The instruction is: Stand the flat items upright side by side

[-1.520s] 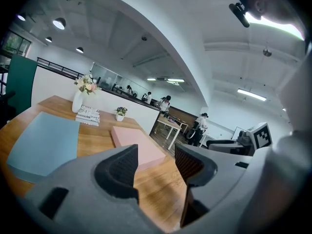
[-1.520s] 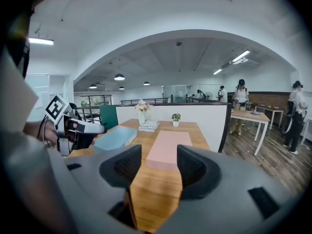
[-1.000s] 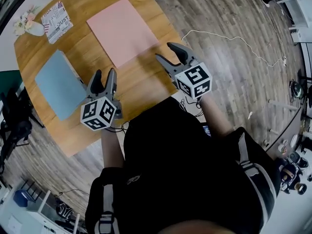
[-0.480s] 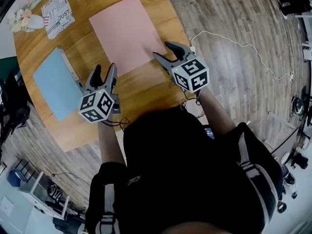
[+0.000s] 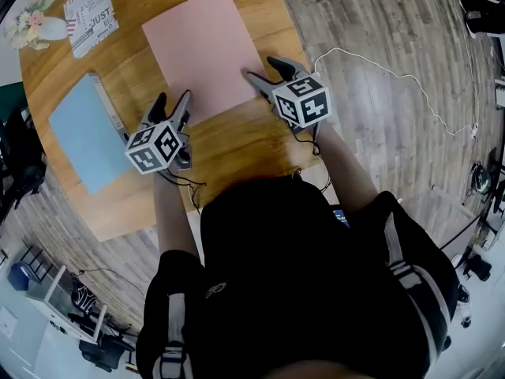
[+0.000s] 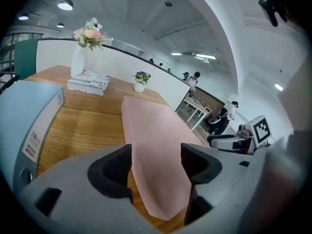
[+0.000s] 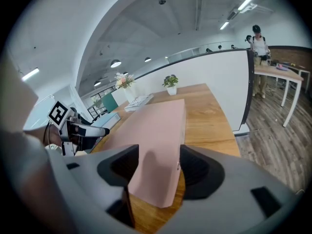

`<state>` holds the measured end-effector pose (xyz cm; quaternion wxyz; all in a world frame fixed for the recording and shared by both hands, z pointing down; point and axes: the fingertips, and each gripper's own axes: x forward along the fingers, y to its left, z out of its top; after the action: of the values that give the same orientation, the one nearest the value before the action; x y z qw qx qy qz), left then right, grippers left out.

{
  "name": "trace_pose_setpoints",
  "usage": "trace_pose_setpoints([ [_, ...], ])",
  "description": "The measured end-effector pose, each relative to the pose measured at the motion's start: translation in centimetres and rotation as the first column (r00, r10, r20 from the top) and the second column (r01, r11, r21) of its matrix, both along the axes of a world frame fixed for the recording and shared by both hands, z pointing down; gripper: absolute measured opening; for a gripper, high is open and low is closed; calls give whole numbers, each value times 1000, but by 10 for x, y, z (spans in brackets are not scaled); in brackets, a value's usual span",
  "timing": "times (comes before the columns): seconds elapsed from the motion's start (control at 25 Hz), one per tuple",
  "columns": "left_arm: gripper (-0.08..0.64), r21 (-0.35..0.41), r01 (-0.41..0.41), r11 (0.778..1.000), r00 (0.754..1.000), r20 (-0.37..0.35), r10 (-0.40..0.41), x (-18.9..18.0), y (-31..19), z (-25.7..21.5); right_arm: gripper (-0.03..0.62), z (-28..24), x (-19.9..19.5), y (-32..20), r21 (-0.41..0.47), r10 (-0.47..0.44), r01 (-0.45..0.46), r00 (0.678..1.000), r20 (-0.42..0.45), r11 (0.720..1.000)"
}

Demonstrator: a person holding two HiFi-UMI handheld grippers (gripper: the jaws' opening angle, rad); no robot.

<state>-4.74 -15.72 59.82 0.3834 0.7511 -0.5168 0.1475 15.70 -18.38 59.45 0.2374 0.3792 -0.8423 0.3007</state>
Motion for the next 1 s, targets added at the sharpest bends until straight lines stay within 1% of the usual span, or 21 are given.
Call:
trace_pose_setpoints([
  [0.2, 352, -52, 5, 999, 999, -42, -7, -1, -18, 23, 301, 17, -12, -17, -77, -14, 20, 997, 74, 997],
  [0.32, 360, -67, 5, 998, 998, -64, -9, 0, -26, 32, 305, 29, -19, -23, -97, -45, 51, 997, 68, 994],
  [0.4, 360, -80, -9, 997, 998, -66, 3, 3, -30, 37, 307, 35, -21, -25, -105, -68, 74, 996, 55, 992],
  [0.56, 364, -100, -37, 994, 998, -54, 32, 7, -32, 42, 316, 39, -23, -27, -105, -87, 93, 995, 56, 990],
  [0.68, 368, -93, -32, 995, 998, -63, 26, 7, -32, 44, 319, 41, -23, -27, -93, -71, 78, 995, 72, 993],
  [0.88, 364, -58, -15, 998, 998, -68, 11, 5, -31, 45, 313, 42, -24, -25, -60, -40, 45, 996, 84, 997],
  [1.0, 360, -73, -27, 997, 998, -65, 22, 7, -25, 45, 313, 41, -22, -18, -75, -38, 44, 996, 77, 996],
])
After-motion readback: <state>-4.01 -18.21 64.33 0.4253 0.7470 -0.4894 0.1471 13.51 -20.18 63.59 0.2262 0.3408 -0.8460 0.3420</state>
